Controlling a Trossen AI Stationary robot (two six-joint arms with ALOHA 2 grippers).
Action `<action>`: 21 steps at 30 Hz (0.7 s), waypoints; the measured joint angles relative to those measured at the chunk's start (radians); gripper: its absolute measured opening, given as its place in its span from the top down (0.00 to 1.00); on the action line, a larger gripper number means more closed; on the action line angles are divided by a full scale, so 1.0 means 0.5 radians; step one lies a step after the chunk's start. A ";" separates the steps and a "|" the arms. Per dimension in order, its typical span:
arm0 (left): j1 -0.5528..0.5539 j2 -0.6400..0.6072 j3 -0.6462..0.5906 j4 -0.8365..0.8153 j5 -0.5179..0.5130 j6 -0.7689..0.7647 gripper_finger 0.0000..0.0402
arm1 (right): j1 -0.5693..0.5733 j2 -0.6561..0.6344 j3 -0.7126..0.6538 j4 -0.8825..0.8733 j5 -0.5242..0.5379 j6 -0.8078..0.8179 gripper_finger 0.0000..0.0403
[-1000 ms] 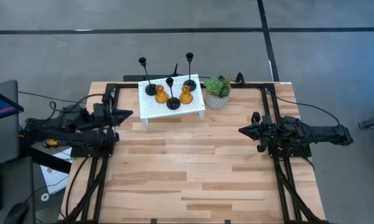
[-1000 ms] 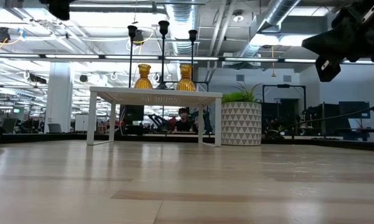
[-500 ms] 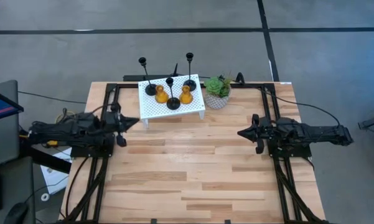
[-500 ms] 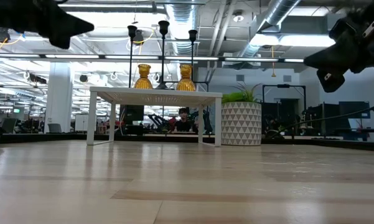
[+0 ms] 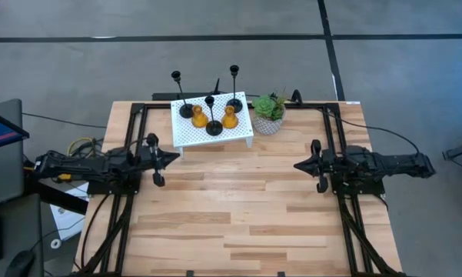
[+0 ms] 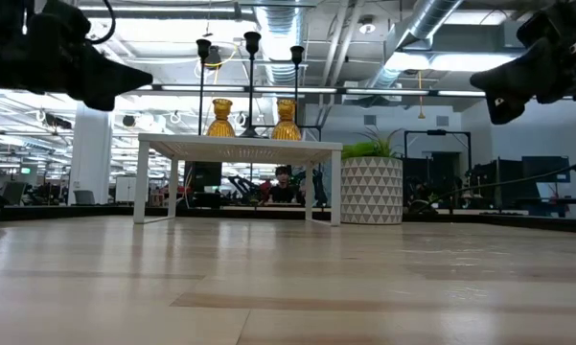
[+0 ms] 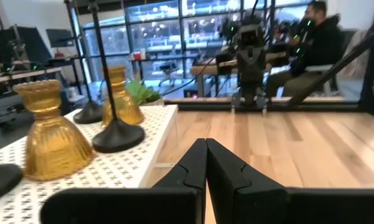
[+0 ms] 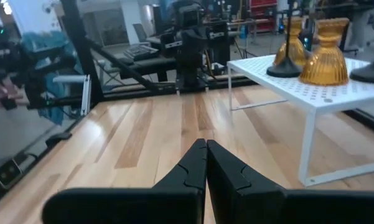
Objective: Pick & Place candle stick holders
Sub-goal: Return to Home Position
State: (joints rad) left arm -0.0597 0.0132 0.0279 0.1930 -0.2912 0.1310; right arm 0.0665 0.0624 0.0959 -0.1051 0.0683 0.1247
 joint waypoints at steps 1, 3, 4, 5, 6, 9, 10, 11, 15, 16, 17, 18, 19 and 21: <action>0.000 -0.001 -0.033 0.047 0.017 -0.007 0.99 | 0.009 0.000 0.000 -0.002 0.000 -0.038 1.00; 0.000 0.002 -0.045 0.089 0.056 -0.016 0.99 | 0.025 0.000 0.000 -0.009 0.000 -0.097 1.00; 0.000 0.003 -0.045 0.092 0.066 -0.016 0.99 | 0.030 0.000 0.000 -0.015 -0.001 -0.119 1.00; 0.000 0.003 -0.045 0.096 0.069 -0.016 0.99 | 0.038 0.000 0.000 -0.019 -0.002 -0.150 1.00; 0.000 0.003 -0.045 0.102 0.071 -0.016 0.99 | 0.043 0.000 0.000 -0.021 -0.013 -0.185 1.00; 0.000 0.003 -0.045 0.103 0.071 -0.016 0.99 | 0.060 0.000 0.000 -0.072 -0.038 -0.265 1.00; 0.000 0.003 -0.045 0.103 0.071 -0.016 0.99 | 0.066 0.000 0.000 -0.113 -0.038 -0.270 1.00; 0.000 0.003 -0.045 0.103 0.071 -0.016 0.99 | 0.065 0.000 0.000 -0.147 -0.037 -0.270 1.00; 0.000 0.003 -0.045 0.103 0.070 -0.016 0.99 | 0.063 0.000 0.000 -0.228 -0.038 -0.273 1.00; 0.000 0.003 -0.045 0.103 0.070 -0.016 0.99 | 0.063 0.000 0.000 -0.236 -0.038 -0.293 1.00; 0.000 0.003 -0.045 0.103 0.070 -0.016 0.99 | 0.063 0.000 0.000 -0.242 -0.038 -0.322 1.00; 0.000 0.003 -0.045 0.103 0.070 -0.016 0.99 | 0.063 0.000 0.000 -0.245 -0.038 -0.360 1.00; 0.000 0.003 -0.045 0.103 0.069 -0.016 0.99 | 0.063 0.000 0.000 -0.245 -0.037 -0.397 1.00; 0.000 0.003 -0.045 0.103 0.069 -0.016 0.99 | 0.063 0.000 0.000 -0.254 -0.036 -0.478 1.00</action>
State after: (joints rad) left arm -0.0597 0.0147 0.0055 0.2443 -0.2565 0.1230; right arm 0.0978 0.0624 0.0959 -0.2322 0.0501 -0.1143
